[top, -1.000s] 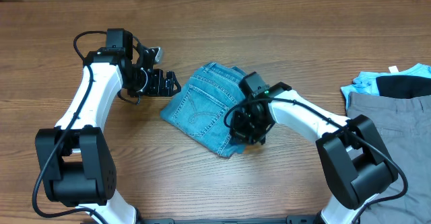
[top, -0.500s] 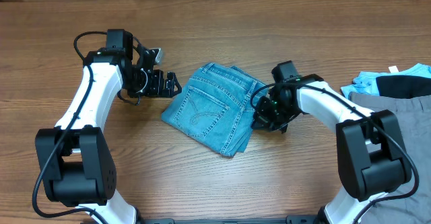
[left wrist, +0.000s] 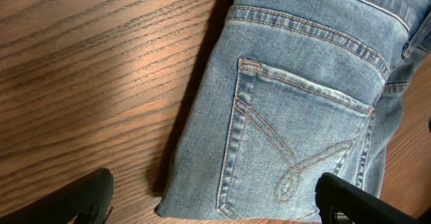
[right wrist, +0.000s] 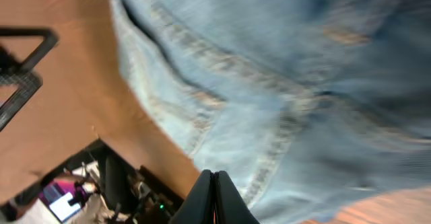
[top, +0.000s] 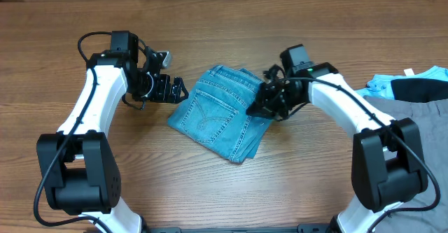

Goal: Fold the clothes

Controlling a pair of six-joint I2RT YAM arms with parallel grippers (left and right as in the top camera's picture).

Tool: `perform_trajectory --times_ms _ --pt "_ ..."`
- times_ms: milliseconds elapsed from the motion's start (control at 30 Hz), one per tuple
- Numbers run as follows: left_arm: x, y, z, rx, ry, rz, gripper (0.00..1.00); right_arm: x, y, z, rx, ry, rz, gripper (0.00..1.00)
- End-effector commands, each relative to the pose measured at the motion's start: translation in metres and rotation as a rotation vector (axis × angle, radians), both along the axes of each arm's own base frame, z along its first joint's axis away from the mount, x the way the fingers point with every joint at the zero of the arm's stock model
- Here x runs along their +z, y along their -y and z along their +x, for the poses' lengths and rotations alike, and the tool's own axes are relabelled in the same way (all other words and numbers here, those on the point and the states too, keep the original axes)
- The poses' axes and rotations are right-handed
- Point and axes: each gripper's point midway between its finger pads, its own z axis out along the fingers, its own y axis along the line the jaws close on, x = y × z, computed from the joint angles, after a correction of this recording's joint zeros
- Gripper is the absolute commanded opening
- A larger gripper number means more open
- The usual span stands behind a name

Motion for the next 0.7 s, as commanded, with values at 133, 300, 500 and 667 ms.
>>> perform_trajectory --times_ms 133,300,500,667 --pt "0.006 0.020 -0.016 -0.050 -0.050 -0.135 0.89 0.018 0.021 0.038 -0.064 0.144 -0.018 0.12" --pt "0.017 0.040 -0.033 -0.163 -0.056 -0.241 0.64 0.026 0.055 0.071 -0.141 0.234 0.001 0.22" --pt "0.012 0.047 -0.046 -0.174 -0.116 -0.192 0.62 0.026 0.063 0.070 -0.159 0.214 0.012 0.30" --pt "-0.004 0.028 -0.035 -0.109 -0.112 -0.037 0.88 0.045 0.041 0.060 -0.041 0.264 0.165 0.38"
